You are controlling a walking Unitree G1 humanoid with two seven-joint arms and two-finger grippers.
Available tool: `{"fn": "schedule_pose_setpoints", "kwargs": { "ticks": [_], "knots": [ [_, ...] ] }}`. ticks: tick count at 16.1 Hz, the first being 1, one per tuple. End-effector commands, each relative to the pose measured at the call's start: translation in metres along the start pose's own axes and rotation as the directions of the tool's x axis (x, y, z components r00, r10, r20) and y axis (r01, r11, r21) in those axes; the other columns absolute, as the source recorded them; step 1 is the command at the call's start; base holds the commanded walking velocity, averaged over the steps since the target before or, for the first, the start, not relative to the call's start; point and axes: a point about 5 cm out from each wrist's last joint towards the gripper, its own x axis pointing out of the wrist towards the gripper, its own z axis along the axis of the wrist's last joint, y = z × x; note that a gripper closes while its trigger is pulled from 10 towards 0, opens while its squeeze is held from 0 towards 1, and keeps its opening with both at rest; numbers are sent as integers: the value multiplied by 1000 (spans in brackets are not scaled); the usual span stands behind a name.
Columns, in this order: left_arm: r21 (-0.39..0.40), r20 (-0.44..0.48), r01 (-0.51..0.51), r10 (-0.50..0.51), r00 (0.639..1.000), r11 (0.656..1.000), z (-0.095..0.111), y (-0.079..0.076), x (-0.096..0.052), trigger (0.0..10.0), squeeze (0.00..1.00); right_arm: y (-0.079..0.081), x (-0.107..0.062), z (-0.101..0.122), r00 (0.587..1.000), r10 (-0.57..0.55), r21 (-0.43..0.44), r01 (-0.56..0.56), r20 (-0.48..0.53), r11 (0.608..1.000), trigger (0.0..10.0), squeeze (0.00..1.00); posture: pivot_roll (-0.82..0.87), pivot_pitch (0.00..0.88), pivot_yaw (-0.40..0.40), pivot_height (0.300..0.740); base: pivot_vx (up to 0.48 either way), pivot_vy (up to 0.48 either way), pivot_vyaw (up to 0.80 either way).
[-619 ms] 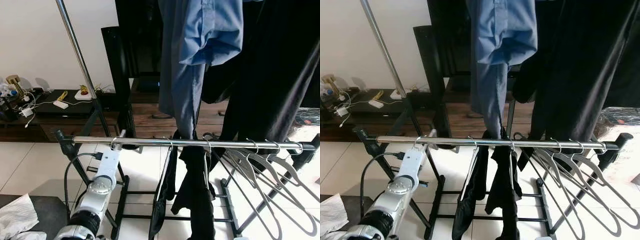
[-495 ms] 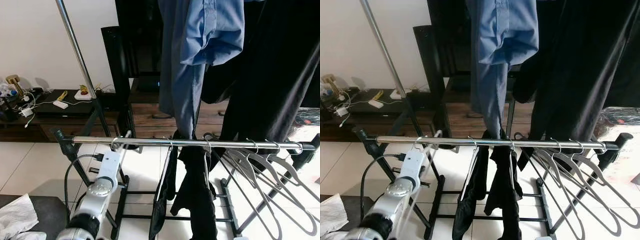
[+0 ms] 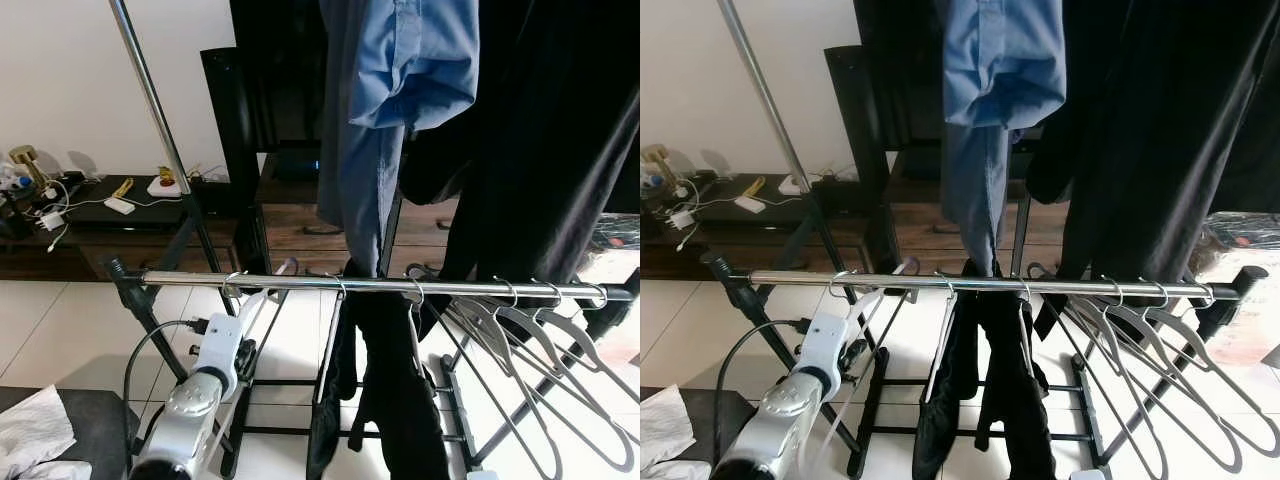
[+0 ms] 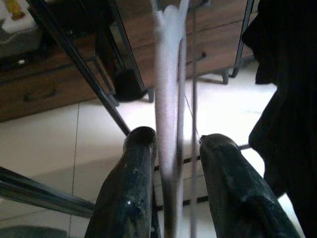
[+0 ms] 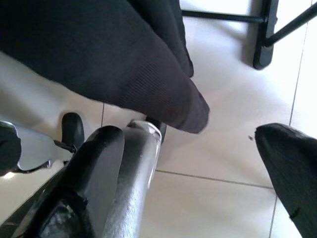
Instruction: Hang hanger
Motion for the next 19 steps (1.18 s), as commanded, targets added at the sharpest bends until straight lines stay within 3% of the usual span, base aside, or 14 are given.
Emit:
{"fn": "schedule_pose_setpoints", "kwargs": {
  "ticks": [1,2,3,4,8,9,12,19],
  "knots": [
    [21,46,-10,9,999,1000,5,2,-6,10000,1000,-2,-1,-1,1000,-3,-3,3,-3,1000,10000,0,-28,24,-25,740,0,0,0],
    [26,67,-32,30,997,999,5,3,-11,10000,1000,-2,-1,0,1000,-3,-3,3,-3,1000,10000,0,-25,25,-24,740,0,0,0],
    [18,91,-53,51,995,998,4,4,-19,10000,784,-2,-1,0,1000,-3,-4,3,-2,1000,10000,0,-22,27,-24,740,0,0,0],
    [20,108,-63,60,992,998,3,3,-26,10000,0,-2,-1,0,1000,-2,-4,2,-2,1000,10000,0,-19,28,-24,740,0,0,0],
    [-35,198,-145,149,969,989,0,4,-53,10000,0,-2,-1,0,1000,0,-5,0,-1,1000,10000,0,-13,31,-20,740,0,0,0],
    [-76,232,-169,182,955,983,0,6,-75,10000,0,-3,-1,-1,1000,-5,3,5,0,1000,10000,0,-17,32,-15,740,0,0,0],
    [-70,221,-208,219,950,976,-7,9,-97,10000,0,-4,-1,-1,1000,-6,1,6,0,1000,10000,0,-2,37,-16,740,0,0,0],
    [-62,206,-223,231,951,973,-7,12,-101,10000,0,-2,0,1,1000,-4,1,4,6,1000,10000,0,4,42,-4,740,0,0,0]
  ]
}}
